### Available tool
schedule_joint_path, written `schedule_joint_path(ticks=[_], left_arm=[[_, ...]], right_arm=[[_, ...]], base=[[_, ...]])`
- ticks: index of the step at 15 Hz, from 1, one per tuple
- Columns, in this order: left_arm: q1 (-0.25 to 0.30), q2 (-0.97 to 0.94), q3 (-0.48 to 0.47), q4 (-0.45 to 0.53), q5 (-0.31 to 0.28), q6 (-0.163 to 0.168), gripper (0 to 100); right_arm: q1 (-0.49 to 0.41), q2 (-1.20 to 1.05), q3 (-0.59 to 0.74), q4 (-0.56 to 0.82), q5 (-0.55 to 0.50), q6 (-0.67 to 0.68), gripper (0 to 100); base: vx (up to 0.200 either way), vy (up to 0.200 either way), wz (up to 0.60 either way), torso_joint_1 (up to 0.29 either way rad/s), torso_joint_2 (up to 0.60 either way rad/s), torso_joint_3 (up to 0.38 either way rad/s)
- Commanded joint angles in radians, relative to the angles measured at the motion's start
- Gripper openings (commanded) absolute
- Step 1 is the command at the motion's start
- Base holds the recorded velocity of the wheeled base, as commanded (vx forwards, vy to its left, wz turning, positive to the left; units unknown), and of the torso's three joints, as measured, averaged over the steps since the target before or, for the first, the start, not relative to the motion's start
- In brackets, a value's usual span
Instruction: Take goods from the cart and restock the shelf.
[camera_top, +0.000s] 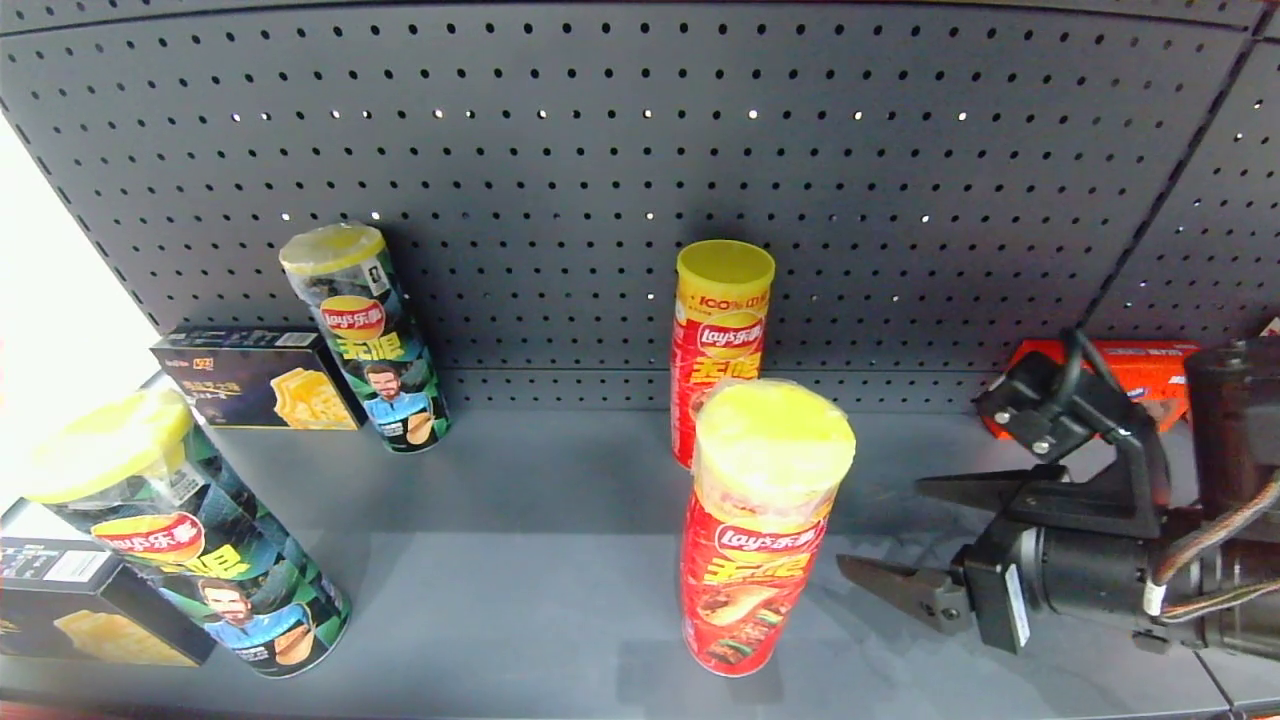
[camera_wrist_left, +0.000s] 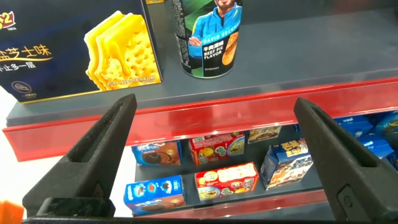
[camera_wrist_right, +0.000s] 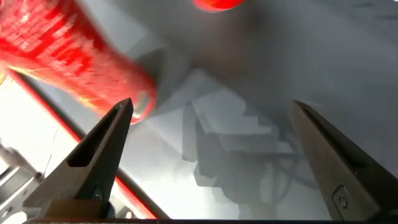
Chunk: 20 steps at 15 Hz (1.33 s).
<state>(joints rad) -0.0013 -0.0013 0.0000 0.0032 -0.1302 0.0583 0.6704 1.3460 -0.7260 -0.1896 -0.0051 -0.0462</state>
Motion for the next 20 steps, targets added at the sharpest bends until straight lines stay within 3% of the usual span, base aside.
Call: schedule_joint_path(ticks=[1,6,9,11,15,16,17,18,20], left_arm=[[0.001,0.001,0.0,0.0,0.0,-0.002,100],[0.001,0.001,0.0,0.0,-0.002,0.003,100],[0.001,0.001,0.0,0.0,-0.003,0.003,100],[0.001,0.001,0.0,0.0,-0.003,0.005,100],[0.0,0.001,0.0,0.0,0.0,0.002,100],[0.0,0.001,0.0,0.0,-0.002,0.003,100],[0.0,0.001,0.0,0.0,-0.002,0.005,100],[0.001,0.001,0.0,0.0,-0.003,0.008,100],[0.0,0.001,0.0,0.0,-0.005,0.008,100]], right_arm=[[-0.083,-0.145,0.051,-0.001,-0.006,0.002,100],[-0.453,-0.645,0.392,0.002,-0.007,0.0,100],[-0.598,-0.872,0.499,0.009,0.002,-0.003,100],[-0.608,-0.967,0.522,0.015,0.005,-0.003,100],[-0.641,-1.193,0.565,0.167,-0.032,-0.003,100],[-0.667,-1.309,0.635,0.202,-0.038,0.006,100],[-0.673,-1.321,0.645,0.2,-0.038,0.006,100],[-0.686,-1.346,0.726,0.116,-0.053,0.023,100],[-0.686,-1.346,0.726,0.196,-0.029,0.046,100]], base=[[0.0,0.0,0.0,0.0,0.0,0.0],[0.0,0.0,0.0,0.0,0.0,0.0],[0.0,0.0,0.0,0.0,0.0,0.0],[0.0,0.0,0.0,0.0,0.0,0.0],[0.0,0.0,0.0,0.0,0.0,0.0],[0.0,0.0,0.0,0.0,0.0,0.0],[0.0,0.0,0.0,0.0,0.0,0.0],[0.0,0.0,0.0,0.0,0.0,0.0],[0.0,0.0,0.0,0.0,0.0,0.0]])
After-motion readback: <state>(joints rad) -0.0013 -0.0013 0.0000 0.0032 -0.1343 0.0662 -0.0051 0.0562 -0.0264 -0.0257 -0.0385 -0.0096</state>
